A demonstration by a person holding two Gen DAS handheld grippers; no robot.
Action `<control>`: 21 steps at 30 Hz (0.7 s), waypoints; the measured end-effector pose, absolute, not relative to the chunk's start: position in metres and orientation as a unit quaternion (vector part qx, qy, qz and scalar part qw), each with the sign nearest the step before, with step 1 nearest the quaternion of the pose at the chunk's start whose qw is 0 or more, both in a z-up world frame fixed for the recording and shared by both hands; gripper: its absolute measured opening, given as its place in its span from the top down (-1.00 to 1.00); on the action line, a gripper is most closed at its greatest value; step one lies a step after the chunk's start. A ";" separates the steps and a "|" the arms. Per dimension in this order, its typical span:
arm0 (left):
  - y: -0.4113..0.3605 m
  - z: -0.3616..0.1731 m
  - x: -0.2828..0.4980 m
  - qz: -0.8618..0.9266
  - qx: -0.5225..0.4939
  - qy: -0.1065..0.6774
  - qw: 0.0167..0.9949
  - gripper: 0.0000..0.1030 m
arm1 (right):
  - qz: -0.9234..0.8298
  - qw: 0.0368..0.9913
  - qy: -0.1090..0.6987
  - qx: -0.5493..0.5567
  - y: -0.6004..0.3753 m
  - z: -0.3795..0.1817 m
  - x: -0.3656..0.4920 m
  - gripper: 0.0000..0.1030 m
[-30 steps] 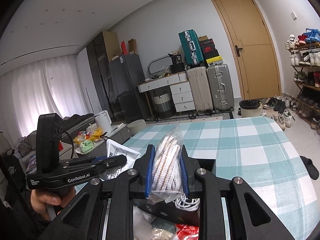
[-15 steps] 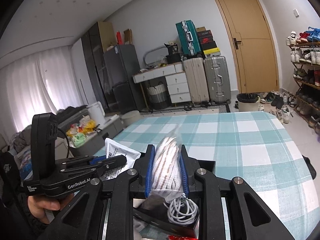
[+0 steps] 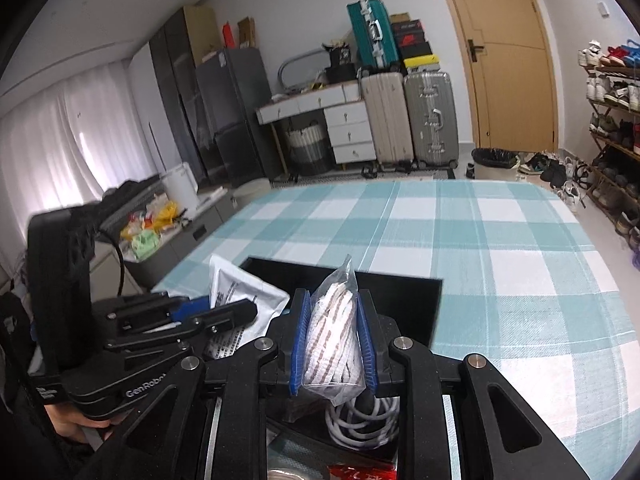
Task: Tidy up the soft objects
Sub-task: 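Lower the Adidas bag and white sachet into the black box and open both grippers, then withdraw both tools and grasp the red balloon glue bag with the right gripper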
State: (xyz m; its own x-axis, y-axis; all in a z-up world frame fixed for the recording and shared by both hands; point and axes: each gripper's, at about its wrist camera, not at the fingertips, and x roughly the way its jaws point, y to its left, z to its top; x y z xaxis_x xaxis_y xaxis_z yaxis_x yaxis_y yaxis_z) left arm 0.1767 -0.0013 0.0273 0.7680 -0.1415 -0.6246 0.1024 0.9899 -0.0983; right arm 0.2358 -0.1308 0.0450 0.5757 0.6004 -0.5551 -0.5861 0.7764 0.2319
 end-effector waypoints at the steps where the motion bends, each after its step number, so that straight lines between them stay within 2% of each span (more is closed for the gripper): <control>1: -0.002 0.027 0.176 -0.068 -0.028 0.335 0.939 0.75 | 0.336 0.884 0.324 0.002 -0.126 0.042 0.236 0.56; 6: -0.010 0.026 0.172 -0.082 -0.015 0.345 0.935 0.73 | 0.326 0.885 0.330 -0.044 -0.112 0.034 0.235 0.55; 8: -0.012 0.025 0.172 -0.085 -0.015 0.349 0.933 0.71 | 0.325 0.885 0.330 -0.053 -0.111 0.033 0.235 0.48; 10: -0.011 0.025 0.171 -0.087 -0.021 0.349 0.933 0.67 | 0.322 0.890 0.317 -0.060 -0.114 0.036 0.232 0.13; 12: -0.012 0.027 0.169 -0.097 -0.024 0.352 0.931 0.49 | 0.319 0.895 0.304 -0.059 -0.120 0.041 0.229 -0.03; 13: -0.013 0.028 0.168 -0.102 -0.024 0.352 0.930 0.29 | 0.317 0.898 0.301 -0.060 -0.123 0.043 0.227 -0.15; 14: -0.015 0.030 0.166 -0.103 -0.021 0.349 0.931 -0.01 | 0.310 0.902 0.295 -0.062 -0.127 0.046 0.225 -0.24; 16: -0.016 0.035 0.159 -0.093 -0.014 0.341 0.935 -0.08 | 0.296 0.909 0.287 -0.060 -0.136 0.051 0.219 -0.60; 18: -0.015 0.036 0.155 -0.091 -0.014 0.346 0.934 -0.15 | 0.290 0.911 0.289 -0.051 -0.148 0.053 0.214 -0.78; 21: -0.011 0.039 0.143 -0.104 -0.025 0.337 0.935 -0.38 | 0.287 0.910 0.295 -0.048 -0.160 0.055 0.203 -0.94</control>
State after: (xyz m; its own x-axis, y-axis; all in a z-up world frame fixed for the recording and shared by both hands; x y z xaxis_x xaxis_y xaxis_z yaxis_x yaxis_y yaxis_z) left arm 0.1430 -0.0114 0.0390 0.7512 -0.2110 -0.6255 0.1767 0.9772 -0.1175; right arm 0.2027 -0.1601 0.0547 0.6604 0.4944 -0.5652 -0.5509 0.8305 0.0827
